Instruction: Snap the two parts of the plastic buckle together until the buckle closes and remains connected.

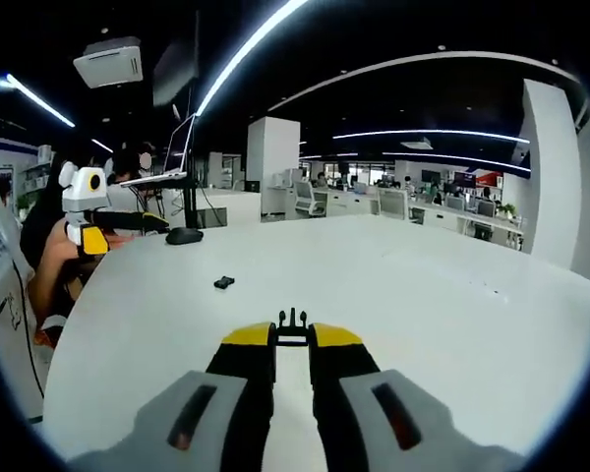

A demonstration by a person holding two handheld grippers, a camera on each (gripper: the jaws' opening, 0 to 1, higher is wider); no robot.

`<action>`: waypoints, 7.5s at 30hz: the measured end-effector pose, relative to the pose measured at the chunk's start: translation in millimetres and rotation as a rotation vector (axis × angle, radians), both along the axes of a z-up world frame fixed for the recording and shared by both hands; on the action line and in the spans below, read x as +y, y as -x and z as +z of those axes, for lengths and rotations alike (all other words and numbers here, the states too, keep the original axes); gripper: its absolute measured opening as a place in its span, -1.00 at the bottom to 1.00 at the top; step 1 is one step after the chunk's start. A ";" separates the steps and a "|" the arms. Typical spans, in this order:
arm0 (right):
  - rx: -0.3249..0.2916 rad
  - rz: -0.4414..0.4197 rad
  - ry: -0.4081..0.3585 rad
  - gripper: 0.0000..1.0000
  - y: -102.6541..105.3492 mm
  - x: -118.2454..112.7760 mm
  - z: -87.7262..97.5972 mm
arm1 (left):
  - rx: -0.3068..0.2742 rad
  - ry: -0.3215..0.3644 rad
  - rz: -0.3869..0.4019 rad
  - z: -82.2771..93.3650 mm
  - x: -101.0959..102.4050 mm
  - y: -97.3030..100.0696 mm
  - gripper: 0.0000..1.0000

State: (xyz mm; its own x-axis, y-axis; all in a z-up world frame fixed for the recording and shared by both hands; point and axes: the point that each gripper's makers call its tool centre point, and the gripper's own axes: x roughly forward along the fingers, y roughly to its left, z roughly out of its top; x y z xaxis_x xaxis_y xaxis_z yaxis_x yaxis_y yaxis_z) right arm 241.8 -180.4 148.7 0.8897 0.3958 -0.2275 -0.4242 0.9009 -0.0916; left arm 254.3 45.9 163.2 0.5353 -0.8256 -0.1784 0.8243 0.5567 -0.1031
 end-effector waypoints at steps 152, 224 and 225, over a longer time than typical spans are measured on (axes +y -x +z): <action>0.014 -0.022 0.028 -0.76 4.0 -14.0 -2.3 | -0.343 -1.107 -1.148 -76.5 -61.8 -82.7 -0.73; 0.036 -0.036 -0.033 -0.76 -2.5 -16.3 -4.4 | 0.290 -1.265 -0.414 -77.8 -91.4 -73.5 -0.78; 0.039 -0.037 -0.033 -0.76 -3.5 -17.3 -5.2 | 0.288 -1.268 -0.414 -78.1 -91.5 -72.6 -0.78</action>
State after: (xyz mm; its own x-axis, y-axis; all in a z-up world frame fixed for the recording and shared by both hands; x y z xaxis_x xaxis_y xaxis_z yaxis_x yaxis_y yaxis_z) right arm 245.3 -197.7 143.5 0.8944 0.3710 -0.2496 -0.3935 0.9182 -0.0453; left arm 326.8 -45.6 85.1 0.1061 -0.1024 -0.9891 0.9888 0.1162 0.0941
